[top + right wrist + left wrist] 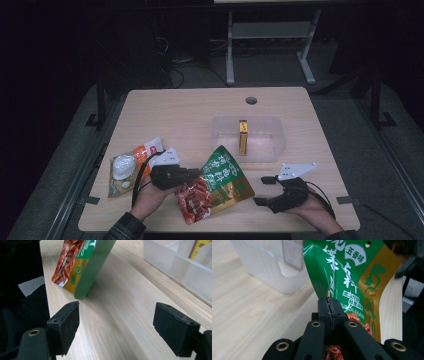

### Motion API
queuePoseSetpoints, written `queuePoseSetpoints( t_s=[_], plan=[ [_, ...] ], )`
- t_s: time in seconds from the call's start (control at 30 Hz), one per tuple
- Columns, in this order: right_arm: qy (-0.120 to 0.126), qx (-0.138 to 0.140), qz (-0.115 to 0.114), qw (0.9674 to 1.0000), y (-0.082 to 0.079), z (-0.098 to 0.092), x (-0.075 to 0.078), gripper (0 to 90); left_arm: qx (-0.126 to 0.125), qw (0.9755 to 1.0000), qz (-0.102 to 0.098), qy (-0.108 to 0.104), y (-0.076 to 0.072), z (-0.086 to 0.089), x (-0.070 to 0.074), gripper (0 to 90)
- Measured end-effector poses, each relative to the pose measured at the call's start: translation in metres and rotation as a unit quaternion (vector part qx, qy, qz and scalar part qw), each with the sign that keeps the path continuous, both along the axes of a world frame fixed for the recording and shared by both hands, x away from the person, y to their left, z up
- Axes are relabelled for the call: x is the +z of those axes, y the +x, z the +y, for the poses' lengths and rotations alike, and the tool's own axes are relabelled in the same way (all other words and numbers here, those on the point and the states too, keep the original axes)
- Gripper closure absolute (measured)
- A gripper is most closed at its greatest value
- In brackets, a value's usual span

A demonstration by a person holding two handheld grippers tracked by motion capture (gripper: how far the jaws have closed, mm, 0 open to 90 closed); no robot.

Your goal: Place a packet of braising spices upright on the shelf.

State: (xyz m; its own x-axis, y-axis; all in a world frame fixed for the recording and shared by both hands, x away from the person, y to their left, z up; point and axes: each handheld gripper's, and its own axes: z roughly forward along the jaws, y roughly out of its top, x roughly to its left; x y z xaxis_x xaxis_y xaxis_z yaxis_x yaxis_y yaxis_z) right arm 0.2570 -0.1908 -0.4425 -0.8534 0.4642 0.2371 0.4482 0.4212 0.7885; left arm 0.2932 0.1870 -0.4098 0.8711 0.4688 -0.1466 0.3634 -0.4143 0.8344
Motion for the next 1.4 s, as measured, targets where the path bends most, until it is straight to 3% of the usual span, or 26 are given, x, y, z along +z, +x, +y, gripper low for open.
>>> queuePoseSetpoints(
  t_s=[0.13, 0.23, 0.6, 0.7, 0.77, 0.8, 0.83, 0.87, 0.9, 1.03, 1.1, 1.2, 1.4],
  plan=[
    [0.009, 0.006, -0.002, 0.9999, 0.003, 0.01, 0.001, 20.7, 0.024, 0.9995, -0.008, -0.019, 0.003, 0.007, 0.007, 89.8],
    [0.031, 0.002, 0.001, 0.9995, 0.009, 0.019, 0.003, 21.7, 0.046, 0.998, -0.015, -0.04, 0.006, 0.012, 0.013, 89.8],
    [0.074, 0.014, -0.019, 0.9969, 0.03, 0.062, 0.007, 27.4, 0.062, 0.996, -0.032, -0.056, 0.007, 0.012, 0.02, 89.7],
    [0.09, 0.013, -0.021, 0.9956, 0.034, 0.073, 0.006, 33.2, 0.064, 0.9953, -0.035, -0.064, 0.005, 0.012, 0.022, 89.7],
    [0.113, 0.017, -0.012, 0.9934, 0.038, 0.078, 0.005, 44.9, 0.067, 0.9943, -0.038, -0.074, 0.004, 0.013, 0.024, 89.7],
    [0.113, 0.017, -0.012, 0.9934, 0.038, 0.078, 0.005, 44.9, 0.067, 0.9943, -0.038, -0.074, 0.004, 0.013, 0.024, 89.7],
    [0.12, 0.019, -0.005, 0.9925, 0.04, 0.08, 0.005, 53.3, 0.069, 0.9938, -0.04, -0.077, 0.004, 0.013, 0.024, 89.7],
    [0.12, 0.019, -0.005, 0.9925, 0.04, 0.08, 0.005, 53.3, 0.074, 0.9932, -0.04, -0.081, 0.003, 0.014, 0.024, 89.7],
    [0.127, 0.015, -0.006, 0.9918, 0.04, 0.08, 0.006, 65.1, 0.074, 0.993, -0.04, -0.083, 0.003, 0.015, 0.024, 89.6],
    [0.148, 0.016, 0.009, 0.9889, 0.043, 0.076, 0.009, 72.2, 0.079, 0.9912, -0.036, -0.1, 0.003, 0.017, 0.022, 89.6],
    [0.161, 0.014, 0.014, 0.9867, 0.044, 0.073, 0.012, 81.2, 0.076, 0.9914, -0.036, -0.101, 0.003, 0.015, 0.022, 89.6],
    [0.169, 0.013, 0.015, 0.9855, 0.044, 0.069, 0.016, 85.9, 0.073, 0.9915, -0.032, -0.103, 0.002, 0.013, 0.02, 89.5],
    [0.159, 0.016, 0.015, 0.9871, 0.048, 0.062, 0.022, 88.3, 0.066, 0.9929, -0.025, -0.095, -0.002, 0.009, 0.015, 89.5]
  ],
)
